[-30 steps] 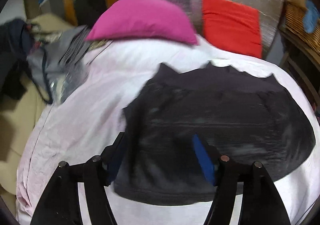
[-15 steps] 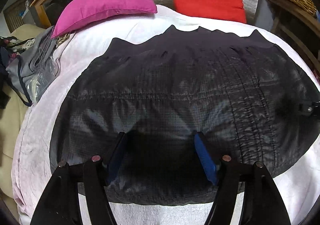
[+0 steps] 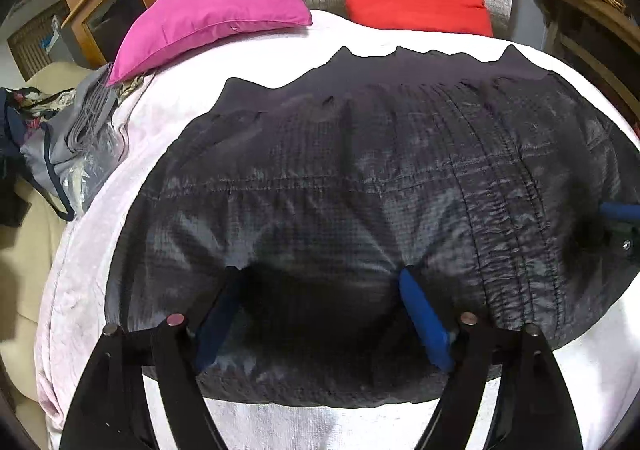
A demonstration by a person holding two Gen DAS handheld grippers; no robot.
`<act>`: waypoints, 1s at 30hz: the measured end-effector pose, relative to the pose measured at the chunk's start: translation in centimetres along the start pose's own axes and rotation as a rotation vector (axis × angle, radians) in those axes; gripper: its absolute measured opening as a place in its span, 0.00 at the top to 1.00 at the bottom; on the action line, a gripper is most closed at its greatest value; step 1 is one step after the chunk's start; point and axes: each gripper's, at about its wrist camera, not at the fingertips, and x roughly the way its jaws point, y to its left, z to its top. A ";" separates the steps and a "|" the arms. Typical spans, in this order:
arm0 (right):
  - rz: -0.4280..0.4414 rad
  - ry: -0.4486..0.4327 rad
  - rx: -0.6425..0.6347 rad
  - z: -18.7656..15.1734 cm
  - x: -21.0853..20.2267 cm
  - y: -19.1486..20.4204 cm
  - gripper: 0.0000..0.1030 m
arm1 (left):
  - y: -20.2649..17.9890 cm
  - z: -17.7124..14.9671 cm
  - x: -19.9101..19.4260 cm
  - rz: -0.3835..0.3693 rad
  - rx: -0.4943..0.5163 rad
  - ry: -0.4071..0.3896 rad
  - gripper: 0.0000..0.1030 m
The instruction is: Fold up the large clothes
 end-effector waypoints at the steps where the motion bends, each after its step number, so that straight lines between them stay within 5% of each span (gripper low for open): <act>1: 0.008 0.002 0.014 0.4 -0.5 0.0 0.35 | 0.3 0.1 -0.4 -0.006 -0.017 0.003 0.21; 7: 0.019 -0.055 0.025 5.0 -2.5 0.4 0.34 | 0.1 0.1 -2.9 -0.020 -0.006 -0.044 0.21; 13: -0.121 0.061 0.014 7.3 3.2 -0.1 0.34 | 0.0 -0.2 -1.3 -0.040 -0.016 -0.016 0.21; 18: -0.205 0.066 -0.037 7.1 4.4 0.8 0.32 | -0.3 -0.3 -0.2 -0.034 -0.005 0.002 0.20; 26: -0.097 -0.031 -0.002 2.9 -2.9 -0.1 0.32 | 3.5 -1.1 -3.3 -0.012 -0.086 -0.071 0.20; 30: -0.105 -0.009 0.029 0.0 -3.0 -1.9 0.32 | 4.7 -2.1 -0.7 0.031 -0.098 0.001 0.20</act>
